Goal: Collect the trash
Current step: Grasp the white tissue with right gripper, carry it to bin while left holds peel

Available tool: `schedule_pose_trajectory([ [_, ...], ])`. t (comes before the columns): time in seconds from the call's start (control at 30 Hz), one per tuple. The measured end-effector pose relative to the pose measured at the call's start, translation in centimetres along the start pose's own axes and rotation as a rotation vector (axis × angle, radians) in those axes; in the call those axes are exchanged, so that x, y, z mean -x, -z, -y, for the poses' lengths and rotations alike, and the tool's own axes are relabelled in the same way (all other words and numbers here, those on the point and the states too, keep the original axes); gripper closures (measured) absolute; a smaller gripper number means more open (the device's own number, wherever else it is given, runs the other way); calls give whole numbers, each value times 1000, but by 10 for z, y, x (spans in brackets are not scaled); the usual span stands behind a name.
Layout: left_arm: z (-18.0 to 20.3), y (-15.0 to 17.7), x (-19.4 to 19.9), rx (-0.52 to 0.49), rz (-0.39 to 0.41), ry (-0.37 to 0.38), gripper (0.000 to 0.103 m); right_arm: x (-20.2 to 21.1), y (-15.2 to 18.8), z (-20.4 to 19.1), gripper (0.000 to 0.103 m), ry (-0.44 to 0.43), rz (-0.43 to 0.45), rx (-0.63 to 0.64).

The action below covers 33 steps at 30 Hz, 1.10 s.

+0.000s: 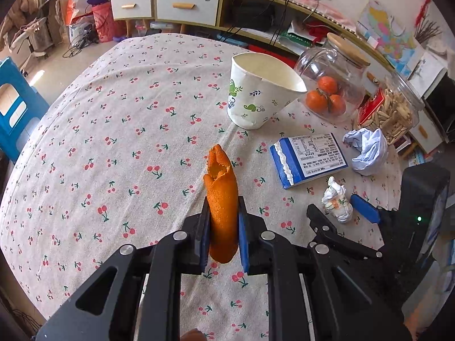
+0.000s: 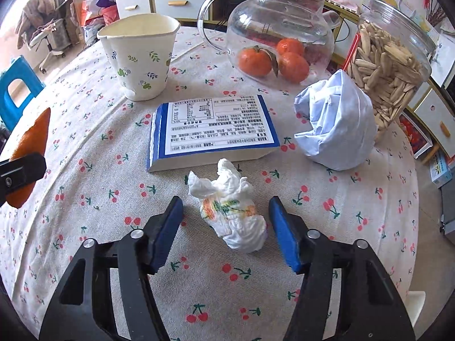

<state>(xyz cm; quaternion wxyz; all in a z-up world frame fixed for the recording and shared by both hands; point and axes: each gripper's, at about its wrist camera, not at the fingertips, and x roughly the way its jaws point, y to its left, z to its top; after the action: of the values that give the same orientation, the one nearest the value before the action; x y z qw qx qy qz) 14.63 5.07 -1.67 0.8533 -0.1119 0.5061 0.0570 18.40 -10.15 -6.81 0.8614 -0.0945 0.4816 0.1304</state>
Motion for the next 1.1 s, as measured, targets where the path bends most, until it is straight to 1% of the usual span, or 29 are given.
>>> schedule_pose_trajectory([
  [0.03,0,-1,-1,0,0,2,86,2,-1,0,70,7,2,0],
  [0.1,1,-1,-1,-1,1,5,86,8,0,5,70,-11,-1,-24],
  [0.17,3,-1,0,-5,2,9,86,22,6,13,70,-6,20,-34],
  [0.33,21,5,7,-38,17,25,86,65,34,57,70,44,64,-103],
  [0.43,38,12,12,-74,24,40,86,97,60,96,70,116,76,-172],
  [0.5,52,19,14,-104,25,51,86,116,80,128,70,164,68,-236],
  [0.63,82,34,17,-165,25,80,86,142,122,189,70,266,39,-383],
  [0.7,97,41,18,-196,25,93,86,151,148,211,69,320,20,-441],
  [0.77,114,48,20,-231,26,108,86,156,172,229,68,362,-20,-496],
  [0.83,130,57,21,-270,28,118,86,154,194,241,60,392,-70,-552],
  [0.87,138,61,21,-290,28,124,86,152,205,247,45,401,-97,-578],
  [0.9,146,65,21,-309,26,129,86,150,214,251,36,412,-115,-600],
  [0.97,161,76,20,-347,21,144,86,154,227,260,32,429,-121,-634],
  [1.0,169,80,20,-362,17,153,86,156,232,263,27,434,-116,-646],
  [1.07,184,89,19,-394,9,172,86,163,239,270,21,452,-93,-674],
  [1.1,192,94,20,-409,7,182,86,166,241,273,21,462,-85,-683],
])
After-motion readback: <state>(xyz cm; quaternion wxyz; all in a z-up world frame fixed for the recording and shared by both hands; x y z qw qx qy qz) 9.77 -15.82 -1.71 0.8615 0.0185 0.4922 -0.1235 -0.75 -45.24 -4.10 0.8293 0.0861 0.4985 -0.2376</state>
